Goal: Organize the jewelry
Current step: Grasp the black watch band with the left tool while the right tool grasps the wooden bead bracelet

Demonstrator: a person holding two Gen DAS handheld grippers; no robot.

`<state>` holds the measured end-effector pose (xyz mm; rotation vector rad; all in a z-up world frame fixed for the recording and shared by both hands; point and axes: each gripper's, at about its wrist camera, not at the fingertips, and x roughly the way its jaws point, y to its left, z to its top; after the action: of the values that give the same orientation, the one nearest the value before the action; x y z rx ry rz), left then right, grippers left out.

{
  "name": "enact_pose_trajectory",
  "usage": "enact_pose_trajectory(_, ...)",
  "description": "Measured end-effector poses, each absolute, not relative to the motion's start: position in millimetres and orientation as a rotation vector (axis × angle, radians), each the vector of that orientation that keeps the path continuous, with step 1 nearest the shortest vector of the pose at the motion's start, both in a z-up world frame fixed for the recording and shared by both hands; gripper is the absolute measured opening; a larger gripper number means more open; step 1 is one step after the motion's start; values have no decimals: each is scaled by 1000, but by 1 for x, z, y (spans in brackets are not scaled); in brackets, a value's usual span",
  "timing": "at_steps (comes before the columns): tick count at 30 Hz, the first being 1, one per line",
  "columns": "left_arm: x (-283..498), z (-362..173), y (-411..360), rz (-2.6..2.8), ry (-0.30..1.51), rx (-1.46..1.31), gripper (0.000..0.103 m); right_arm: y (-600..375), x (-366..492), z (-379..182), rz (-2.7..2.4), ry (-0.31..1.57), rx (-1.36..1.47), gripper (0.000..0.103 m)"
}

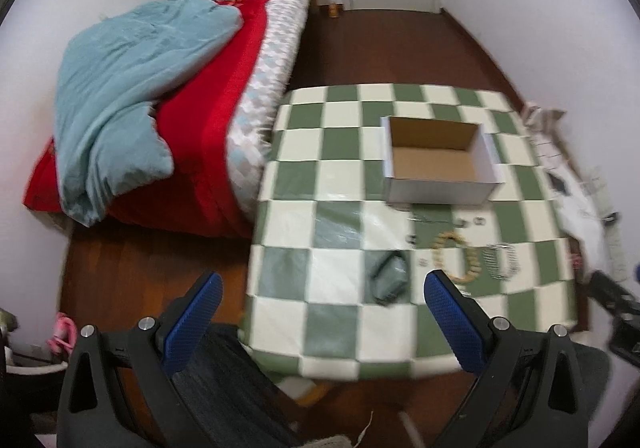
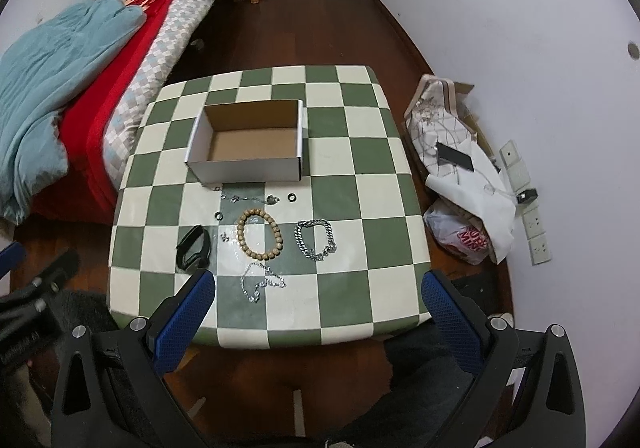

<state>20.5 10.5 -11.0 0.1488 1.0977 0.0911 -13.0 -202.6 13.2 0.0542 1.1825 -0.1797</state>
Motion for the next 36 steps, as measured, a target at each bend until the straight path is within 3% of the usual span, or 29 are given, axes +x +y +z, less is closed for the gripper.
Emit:
enact_pose_trajectory(7,51,-84,8,151,1128,342,103,-218,19,-53,-189,1229,105,102)
enact_pose_trajectory(12,75,-140,1,111,1223,396,103,-214,44,-116,-175,1295,121,69)
enact_pose_trajectory(17,91,-179,-15,18,1297,404,100,-206,68,-175,-122,1357,203,57)
enact_pose_trajectory(23,100,-204,-25,-40,1339,396,70,-194,81,-217,-126,1405,240,50)
enact_pose_trajectory(24,100,-207,-26,-47,1347,396,55,-193,82,-219,-129,1409,239,50)
enact_pose_trajectory(25,100,-211,-24,-55,1362,389,33,-192,84,-223,-132,1413,237,50)
enact_pose_trajectory(28,98,-214,-20,-72,1361,350,10,-184,86,-227,-124,1396,207,48)
enact_pose_trajectory(30,97,-215,-19,-74,1351,335,9,-178,87,-228,-122,1390,186,44)
enact_pose_trajectory(31,96,-216,-18,-73,1345,329,9,-174,88,-230,-98,1402,191,31)
enact_pose_trajectory(34,96,-218,-17,-64,1342,339,8,-158,90,-233,-94,1370,92,26)
enact_pose_trajectory(36,96,-217,-16,-56,1340,332,7,-147,89,-237,-88,1344,21,10)
